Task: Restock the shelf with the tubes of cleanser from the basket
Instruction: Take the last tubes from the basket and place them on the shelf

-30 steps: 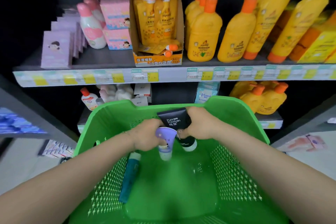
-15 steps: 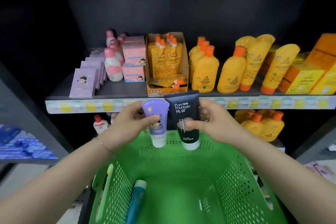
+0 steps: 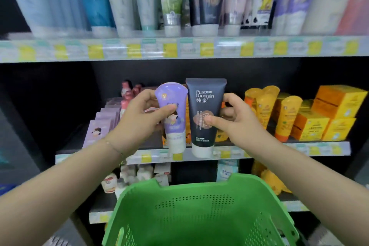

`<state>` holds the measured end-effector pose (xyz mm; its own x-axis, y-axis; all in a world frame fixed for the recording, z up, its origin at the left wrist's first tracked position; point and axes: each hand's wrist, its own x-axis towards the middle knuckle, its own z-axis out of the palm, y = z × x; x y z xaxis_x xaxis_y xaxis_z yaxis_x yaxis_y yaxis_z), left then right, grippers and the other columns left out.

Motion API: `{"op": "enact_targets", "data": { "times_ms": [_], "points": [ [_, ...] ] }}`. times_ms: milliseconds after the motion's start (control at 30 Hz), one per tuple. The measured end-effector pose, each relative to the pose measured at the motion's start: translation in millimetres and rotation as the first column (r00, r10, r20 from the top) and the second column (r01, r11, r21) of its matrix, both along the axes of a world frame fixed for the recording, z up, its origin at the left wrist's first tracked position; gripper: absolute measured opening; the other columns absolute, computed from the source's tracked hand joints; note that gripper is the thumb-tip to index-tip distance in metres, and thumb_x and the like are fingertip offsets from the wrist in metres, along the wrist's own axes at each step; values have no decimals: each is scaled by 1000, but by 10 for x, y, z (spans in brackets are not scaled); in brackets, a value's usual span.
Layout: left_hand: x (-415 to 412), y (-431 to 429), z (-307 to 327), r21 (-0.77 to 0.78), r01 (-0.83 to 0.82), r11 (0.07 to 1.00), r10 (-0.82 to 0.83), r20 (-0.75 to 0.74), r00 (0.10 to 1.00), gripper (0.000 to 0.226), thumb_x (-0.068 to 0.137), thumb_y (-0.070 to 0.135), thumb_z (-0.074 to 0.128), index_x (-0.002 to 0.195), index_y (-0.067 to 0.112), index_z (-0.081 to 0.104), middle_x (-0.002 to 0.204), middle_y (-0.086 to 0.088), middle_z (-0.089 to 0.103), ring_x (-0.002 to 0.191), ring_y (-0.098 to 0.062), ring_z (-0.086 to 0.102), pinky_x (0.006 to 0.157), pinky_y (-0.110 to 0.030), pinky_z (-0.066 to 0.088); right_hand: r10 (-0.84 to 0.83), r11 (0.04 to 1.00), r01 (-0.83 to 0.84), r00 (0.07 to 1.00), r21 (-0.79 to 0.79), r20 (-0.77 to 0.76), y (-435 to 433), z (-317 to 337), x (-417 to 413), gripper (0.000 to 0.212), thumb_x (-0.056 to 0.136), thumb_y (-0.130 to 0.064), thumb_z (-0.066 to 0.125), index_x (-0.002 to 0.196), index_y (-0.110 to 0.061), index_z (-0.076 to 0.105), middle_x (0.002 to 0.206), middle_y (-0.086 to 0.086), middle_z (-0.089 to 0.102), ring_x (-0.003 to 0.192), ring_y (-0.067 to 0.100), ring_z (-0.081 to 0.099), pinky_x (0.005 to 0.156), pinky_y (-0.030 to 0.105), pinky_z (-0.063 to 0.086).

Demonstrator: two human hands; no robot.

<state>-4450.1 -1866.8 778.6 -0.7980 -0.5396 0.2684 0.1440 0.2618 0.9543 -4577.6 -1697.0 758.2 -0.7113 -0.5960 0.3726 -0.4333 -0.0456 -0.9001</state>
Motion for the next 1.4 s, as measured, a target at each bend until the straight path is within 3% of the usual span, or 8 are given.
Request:
{"op": "enact_targets", "data": {
  "times_ms": [100,300,467,633,900,1200,1300,1400],
  "points": [
    [-17,-1,261,-56,-15,998,13,-41,999,28,87,17,70,107,2,56,95,-7,70,78,-11,67,70,-30,60,-30,999,30,999,-36,-11,-24,257,-24,33,83,0,72,100,-23,55,100,5,73,93,23,71,87,50,56],
    [-72,-24,868,-86,-30,996,20,-118,993,27,87,19,69,106,5,56,100,-16,66,83,-21,67,75,-41,61,-38,998,35,997,-52,-65,9,876,-94,30,87,-3,68,103,-24,54,101,10,72,94,25,71,89,49,55],
    [-117,-12,1230,-147,-77,986,51,-171,984,34,88,21,68,112,1,52,106,-16,65,72,-7,66,62,-29,61,-59,995,54,997,-79,-59,8,1310,-95,26,89,-5,67,104,-21,53,96,11,74,94,32,71,89,56,53],
    [-185,-27,1382,-165,-94,982,63,-181,981,35,90,18,66,114,-3,51,104,-18,66,59,2,64,49,-17,52,-68,995,65,997,-79,-38,-8,1519,-66,35,89,-4,66,119,-12,51,104,13,72,97,29,69,88,54,54],
    [-263,-13,1513,-178,-93,980,60,-184,981,35,89,21,67,113,1,52,98,-13,67,71,-9,66,50,-18,53,-55,997,53,998,-50,-31,1,1615,-128,35,90,-6,65,120,-14,50,106,6,71,90,17,70,72,32,57],
    [-338,-78,1648,-192,-91,977,56,-181,982,32,89,23,67,113,7,53,100,-11,66,81,-17,67,59,-27,59,-75,994,69,995,-87,-64,-54,1779,-256,30,90,-6,66,112,-19,52,108,8,71,96,24,70,86,45,57],
    [-367,-107,1705,-187,-105,977,69,-191,979,30,90,22,67,112,7,54,96,-8,66,76,-14,67,54,-24,57,-88,992,81,993,-93,-74,-91,1858,-289,31,90,-5,66,115,-16,51,108,10,70,95,25,70,85,45,57],
    [-403,-133,1767,-169,-105,980,69,-206,976,23,90,21,67,105,10,54,95,-9,67,73,-14,66,61,-30,60,-103,990,92,990,-102,-101,-122,1945,-311,30,90,-5,66,114,-15,51,103,10,71,91,23,70,84,42,57]
  ]
}}
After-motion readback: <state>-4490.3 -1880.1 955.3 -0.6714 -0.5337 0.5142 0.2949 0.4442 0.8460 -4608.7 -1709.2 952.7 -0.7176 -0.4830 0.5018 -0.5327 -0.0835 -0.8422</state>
